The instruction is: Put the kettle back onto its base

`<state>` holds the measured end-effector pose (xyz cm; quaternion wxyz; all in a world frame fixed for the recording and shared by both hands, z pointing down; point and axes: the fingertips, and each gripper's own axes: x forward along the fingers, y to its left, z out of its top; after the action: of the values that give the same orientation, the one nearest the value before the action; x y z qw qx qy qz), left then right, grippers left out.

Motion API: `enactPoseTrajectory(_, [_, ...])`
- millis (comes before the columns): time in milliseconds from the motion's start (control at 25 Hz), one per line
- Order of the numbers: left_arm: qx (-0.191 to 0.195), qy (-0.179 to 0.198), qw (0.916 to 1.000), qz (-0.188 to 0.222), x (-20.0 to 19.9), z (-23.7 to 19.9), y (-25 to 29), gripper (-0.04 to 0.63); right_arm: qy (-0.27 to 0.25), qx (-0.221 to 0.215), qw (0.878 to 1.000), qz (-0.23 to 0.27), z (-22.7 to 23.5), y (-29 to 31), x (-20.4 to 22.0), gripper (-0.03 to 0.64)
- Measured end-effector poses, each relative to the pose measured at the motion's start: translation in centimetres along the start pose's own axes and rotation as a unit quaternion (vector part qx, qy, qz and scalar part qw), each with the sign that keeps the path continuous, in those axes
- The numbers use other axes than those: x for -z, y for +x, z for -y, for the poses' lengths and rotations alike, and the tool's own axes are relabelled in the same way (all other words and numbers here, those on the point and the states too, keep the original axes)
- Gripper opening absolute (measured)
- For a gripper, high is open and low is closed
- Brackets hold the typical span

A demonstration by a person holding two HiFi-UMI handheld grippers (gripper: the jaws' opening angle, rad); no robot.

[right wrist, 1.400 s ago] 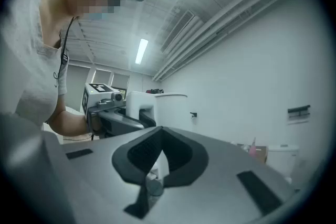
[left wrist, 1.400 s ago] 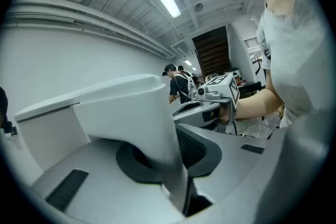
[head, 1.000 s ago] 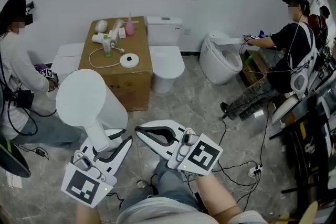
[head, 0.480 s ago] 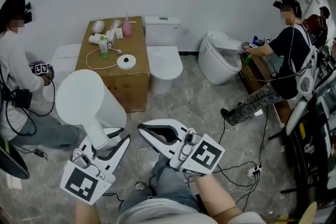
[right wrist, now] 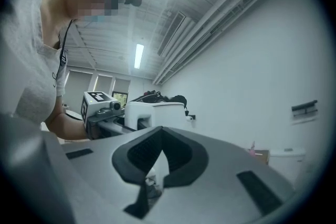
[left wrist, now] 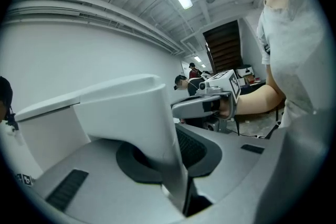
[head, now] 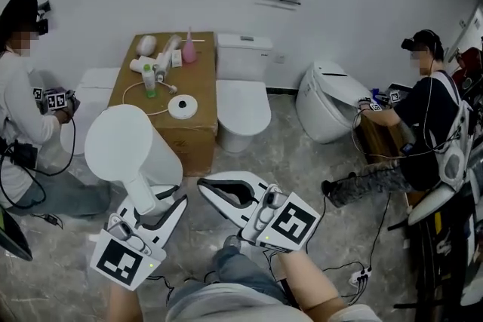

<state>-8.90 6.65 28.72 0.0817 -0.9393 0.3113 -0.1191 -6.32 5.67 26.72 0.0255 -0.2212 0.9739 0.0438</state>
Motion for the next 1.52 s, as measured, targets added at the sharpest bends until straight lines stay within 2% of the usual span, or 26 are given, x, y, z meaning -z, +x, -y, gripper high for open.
enactPoseTrajectory(200, [-0.039,-0.002,0.9992,0.0,0.2,-3.0,5.8,0.069,-0.004,-0.039,0.999,-0.002,5.6,-0.7,0.5,0.008])
enactPoseTrajectory(400, [-0.07,-0.028,0.9972,0.005,-0.3,-5.6,10.5,0.069,-0.001,-0.052,0.999,-0.016,10.7,-2.0,1.5,0.008])
enactPoseTrajectory(800, [-0.075,-0.02,0.9969,-0.004,2.5,-11.9,17.7,0.069,0.013,-0.053,0.998,-0.008,18.2,0.0,3.4,0.008])
enactPoseTrajectory(1080, [-0.061,-0.033,0.9976,-0.003,8.3,-18.1,23.4,0.067,0.026,-0.046,0.998,-0.019,24.6,4.1,7.2,0.008])
enactPoseTrajectory(1280, [-0.051,-0.03,0.9982,-0.009,13.0,-22.3,27.5,0.067,0.032,-0.038,0.998,-0.024,29.5,6.8,10.3,0.008])
enactPoseTrajectory(1520, [-0.039,-0.035,0.9985,-0.014,18.6,-25.8,31.2,0.067,0.037,-0.039,0.998,-0.029,32.5,9.2,14.6,0.008])
